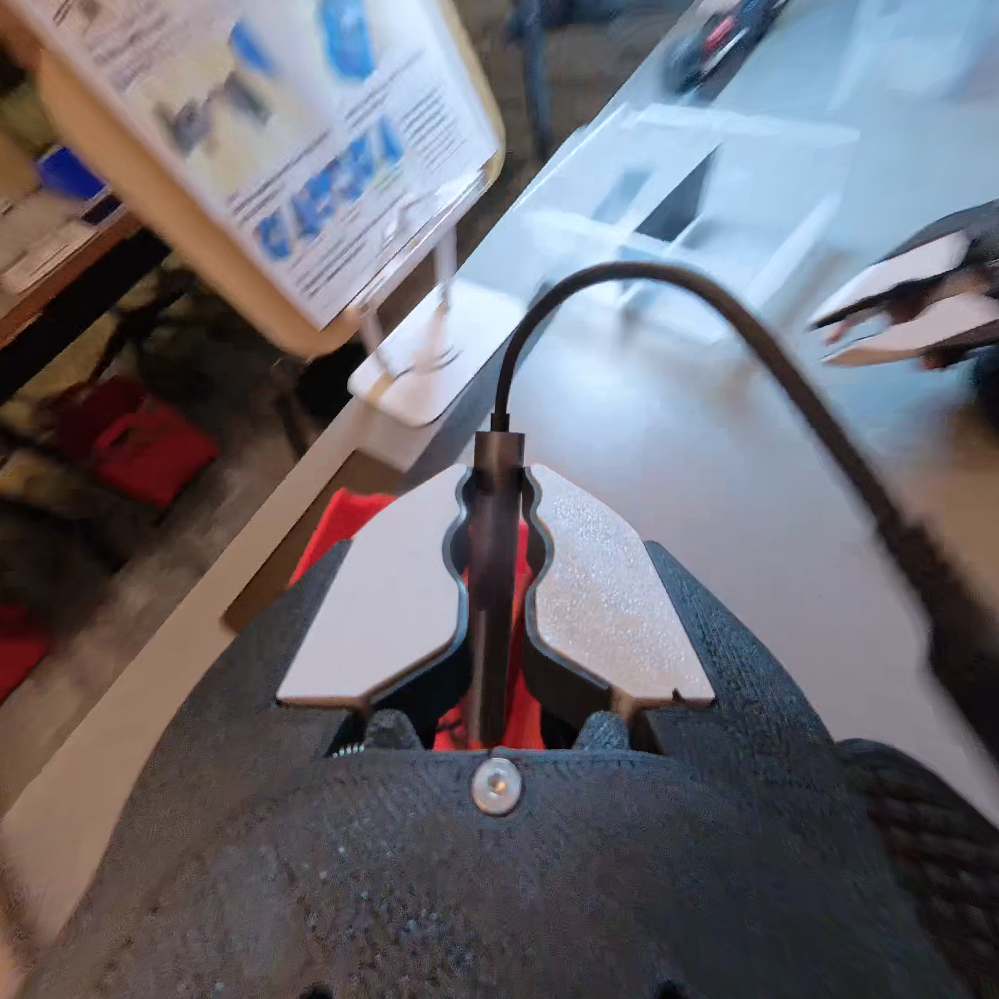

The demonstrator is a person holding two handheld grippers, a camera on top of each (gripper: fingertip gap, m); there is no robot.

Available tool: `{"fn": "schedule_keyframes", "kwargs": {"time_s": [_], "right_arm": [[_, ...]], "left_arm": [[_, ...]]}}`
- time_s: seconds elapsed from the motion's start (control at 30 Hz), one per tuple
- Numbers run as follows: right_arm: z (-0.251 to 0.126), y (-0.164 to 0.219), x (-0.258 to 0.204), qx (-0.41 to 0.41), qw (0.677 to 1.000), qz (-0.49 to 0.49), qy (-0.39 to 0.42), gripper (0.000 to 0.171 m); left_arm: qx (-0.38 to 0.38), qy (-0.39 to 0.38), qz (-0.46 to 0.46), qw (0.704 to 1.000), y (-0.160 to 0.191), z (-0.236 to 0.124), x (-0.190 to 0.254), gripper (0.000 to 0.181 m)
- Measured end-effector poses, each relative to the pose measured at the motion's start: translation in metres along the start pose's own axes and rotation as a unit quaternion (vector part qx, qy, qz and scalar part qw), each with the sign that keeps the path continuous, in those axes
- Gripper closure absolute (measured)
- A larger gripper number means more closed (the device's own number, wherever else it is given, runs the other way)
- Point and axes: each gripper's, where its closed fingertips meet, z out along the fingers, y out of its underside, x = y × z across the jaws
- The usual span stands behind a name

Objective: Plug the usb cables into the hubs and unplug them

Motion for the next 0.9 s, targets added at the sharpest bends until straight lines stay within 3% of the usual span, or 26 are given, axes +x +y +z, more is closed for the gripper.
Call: {"fn": "schedule_keyframes", "kwargs": {"time_s": [0.03,0.2,0.33,0.43,0.5,0.67,0.8,0.9], "right_arm": [[-0.003,-0.015,-0.002,0.02,1.0,-0.002,-0.008,0.146],[-0.009,-0.088,-0.029,0.089,0.992,-0.041,-0.077,0.139],[0.005,-0.129,-0.049,0.117,0.983,-0.07,-0.12,0.129],[0.013,-0.164,-0.049,0.157,0.98,-0.08,-0.087,0.11],[0.006,-0.185,-0.046,0.183,0.976,-0.106,-0.053,0.109],[-0.014,-0.181,-0.064,0.09,0.977,-0.152,-0.122,0.121],[-0.022,-0.189,-0.052,0.096,0.983,-0.114,-0.103,0.126],[-0.016,-0.175,-0.045,0.072,0.98,-0.161,-0.092,0.128]], "left_arm": [[0.025,0.028,0.0,0.999,-0.009,-0.003,0.018,0.165],[0.111,0.121,0.032,0.986,-0.032,0.002,0.1,0.165],[0.177,0.138,0.072,0.972,-0.065,-0.003,0.138,0.166],[0.208,0.181,0.093,0.957,-0.095,-0.02,0.168,0.166],[0.199,0.172,0.11,0.958,-0.101,-0.019,0.178,0.166],[0.194,0.148,0.091,0.965,-0.094,-0.002,0.179,0.166],[0.195,0.166,0.068,0.964,-0.079,0.016,0.185,0.166],[0.19,0.207,0.06,0.958,-0.068,0.028,0.198,0.166]]}}
